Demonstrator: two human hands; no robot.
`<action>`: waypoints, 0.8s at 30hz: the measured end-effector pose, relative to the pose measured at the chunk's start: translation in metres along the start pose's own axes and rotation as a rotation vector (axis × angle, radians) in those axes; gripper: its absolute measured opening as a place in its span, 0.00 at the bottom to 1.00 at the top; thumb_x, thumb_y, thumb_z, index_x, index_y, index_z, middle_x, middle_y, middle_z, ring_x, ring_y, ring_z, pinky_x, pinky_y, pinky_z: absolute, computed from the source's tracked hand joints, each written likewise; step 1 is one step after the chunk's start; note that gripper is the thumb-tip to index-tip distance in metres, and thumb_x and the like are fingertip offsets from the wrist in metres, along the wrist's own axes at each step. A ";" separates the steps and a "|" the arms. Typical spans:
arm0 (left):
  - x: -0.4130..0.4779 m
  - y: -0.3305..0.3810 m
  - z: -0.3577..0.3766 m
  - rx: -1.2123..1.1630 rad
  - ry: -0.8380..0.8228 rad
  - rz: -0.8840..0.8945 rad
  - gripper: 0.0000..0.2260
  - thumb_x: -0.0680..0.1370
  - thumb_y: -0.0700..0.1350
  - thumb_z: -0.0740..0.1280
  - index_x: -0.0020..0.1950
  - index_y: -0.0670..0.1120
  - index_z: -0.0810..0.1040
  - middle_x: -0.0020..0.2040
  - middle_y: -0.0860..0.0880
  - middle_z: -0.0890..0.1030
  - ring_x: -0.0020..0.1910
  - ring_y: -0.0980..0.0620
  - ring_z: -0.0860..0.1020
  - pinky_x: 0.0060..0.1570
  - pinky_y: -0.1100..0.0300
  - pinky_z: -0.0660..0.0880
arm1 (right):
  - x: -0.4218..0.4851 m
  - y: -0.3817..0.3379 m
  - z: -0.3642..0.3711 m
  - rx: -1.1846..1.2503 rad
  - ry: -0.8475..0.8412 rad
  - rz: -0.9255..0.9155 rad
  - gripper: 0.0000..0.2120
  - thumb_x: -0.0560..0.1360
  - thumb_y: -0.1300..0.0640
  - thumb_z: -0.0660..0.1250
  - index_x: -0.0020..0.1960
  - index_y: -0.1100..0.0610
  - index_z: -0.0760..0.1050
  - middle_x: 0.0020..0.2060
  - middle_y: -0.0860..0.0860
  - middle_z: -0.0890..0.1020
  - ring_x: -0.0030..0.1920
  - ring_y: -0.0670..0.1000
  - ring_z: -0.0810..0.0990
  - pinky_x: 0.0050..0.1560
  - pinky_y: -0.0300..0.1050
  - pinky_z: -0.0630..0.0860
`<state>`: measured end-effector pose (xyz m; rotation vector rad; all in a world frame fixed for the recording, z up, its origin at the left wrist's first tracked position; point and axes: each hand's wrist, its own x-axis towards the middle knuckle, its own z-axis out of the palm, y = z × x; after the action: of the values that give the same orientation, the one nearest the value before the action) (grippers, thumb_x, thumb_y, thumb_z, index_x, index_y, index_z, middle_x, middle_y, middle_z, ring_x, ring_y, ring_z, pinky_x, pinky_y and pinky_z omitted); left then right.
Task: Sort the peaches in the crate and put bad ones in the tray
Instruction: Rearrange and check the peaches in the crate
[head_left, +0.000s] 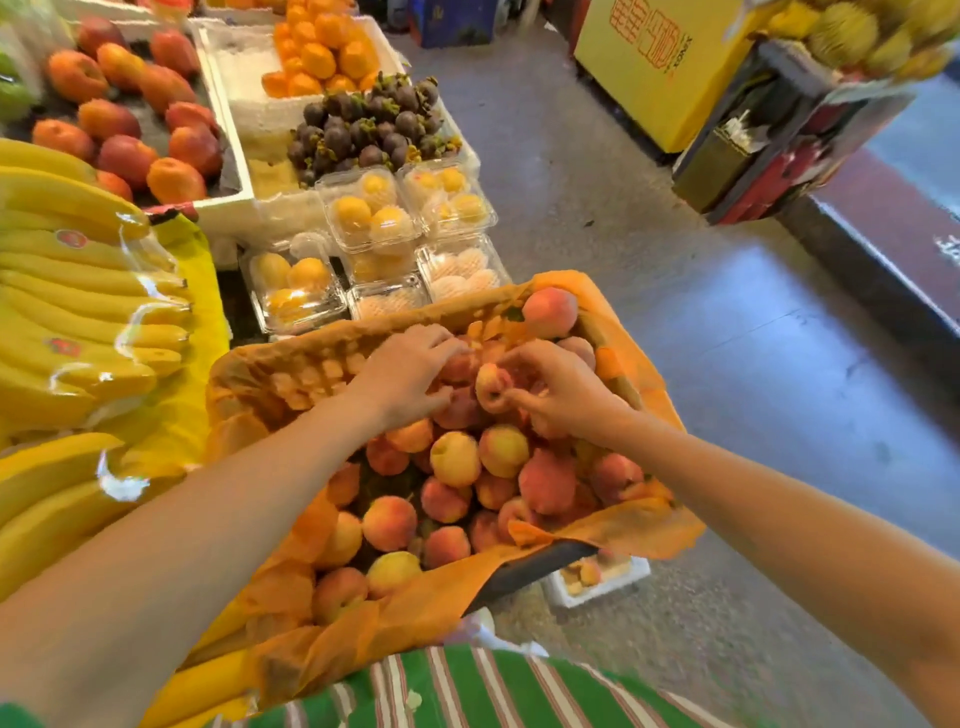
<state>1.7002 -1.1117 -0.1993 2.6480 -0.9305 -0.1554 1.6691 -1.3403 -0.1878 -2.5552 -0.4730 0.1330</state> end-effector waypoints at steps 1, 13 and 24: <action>0.005 0.001 0.004 0.023 -0.026 -0.003 0.26 0.75 0.48 0.68 0.71 0.48 0.68 0.68 0.45 0.70 0.65 0.43 0.69 0.63 0.50 0.70 | 0.000 0.002 0.003 -0.064 -0.021 -0.006 0.19 0.71 0.50 0.73 0.59 0.54 0.75 0.49 0.51 0.79 0.49 0.50 0.77 0.51 0.47 0.75; 0.029 0.002 0.026 0.192 -0.004 -0.106 0.28 0.74 0.40 0.69 0.72 0.43 0.65 0.64 0.43 0.67 0.59 0.40 0.71 0.46 0.44 0.77 | 0.014 0.000 0.019 -0.167 -0.155 -0.006 0.32 0.68 0.49 0.75 0.68 0.57 0.67 0.55 0.55 0.74 0.55 0.56 0.75 0.50 0.47 0.71; 0.007 -0.018 -0.005 -0.107 -0.005 0.116 0.27 0.67 0.51 0.76 0.63 0.45 0.74 0.57 0.47 0.78 0.55 0.48 0.75 0.54 0.57 0.71 | -0.007 -0.011 0.005 0.210 -0.110 0.004 0.30 0.67 0.45 0.77 0.63 0.54 0.71 0.55 0.47 0.79 0.54 0.46 0.77 0.53 0.47 0.77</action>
<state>1.7180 -1.1014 -0.2004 2.4906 -1.0439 -0.1792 1.6582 -1.3315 -0.1867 -2.3512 -0.4696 0.3091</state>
